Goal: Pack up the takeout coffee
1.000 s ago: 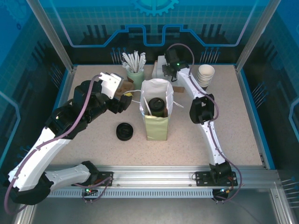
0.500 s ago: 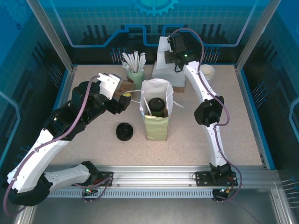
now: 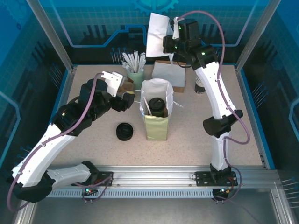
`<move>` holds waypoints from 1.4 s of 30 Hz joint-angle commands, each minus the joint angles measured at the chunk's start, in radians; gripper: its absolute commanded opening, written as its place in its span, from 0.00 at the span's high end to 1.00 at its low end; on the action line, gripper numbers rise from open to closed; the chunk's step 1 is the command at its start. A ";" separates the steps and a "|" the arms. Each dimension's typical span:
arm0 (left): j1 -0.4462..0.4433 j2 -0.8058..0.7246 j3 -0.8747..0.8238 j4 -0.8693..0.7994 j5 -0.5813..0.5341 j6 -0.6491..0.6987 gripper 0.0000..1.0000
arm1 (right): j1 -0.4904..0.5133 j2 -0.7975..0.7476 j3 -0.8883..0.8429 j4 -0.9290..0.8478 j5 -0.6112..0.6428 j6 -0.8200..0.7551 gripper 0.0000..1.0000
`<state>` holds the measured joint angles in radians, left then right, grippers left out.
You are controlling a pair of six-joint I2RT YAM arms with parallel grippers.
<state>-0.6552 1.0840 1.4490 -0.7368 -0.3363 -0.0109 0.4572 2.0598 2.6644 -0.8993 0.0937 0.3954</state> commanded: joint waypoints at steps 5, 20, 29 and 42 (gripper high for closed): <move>0.046 0.011 -0.040 -0.008 0.029 -0.160 0.18 | 0.067 -0.176 -0.156 0.017 -0.244 0.230 0.88; 0.088 0.041 -0.087 0.050 0.206 -0.267 0.18 | 0.197 -0.497 -0.670 0.213 -0.258 0.363 0.93; 0.089 0.084 -0.087 0.069 0.248 -0.279 0.18 | 0.213 -0.601 -0.905 0.281 -0.225 0.409 0.94; 0.104 0.144 -0.067 0.100 0.344 -0.309 0.18 | 0.222 -0.640 -1.139 0.331 -0.140 0.416 0.99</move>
<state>-0.5621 1.2190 1.3716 -0.6643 -0.0345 -0.2943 0.6628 1.4418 1.5501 -0.6071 -0.0784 0.7982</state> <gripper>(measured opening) 0.826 0.046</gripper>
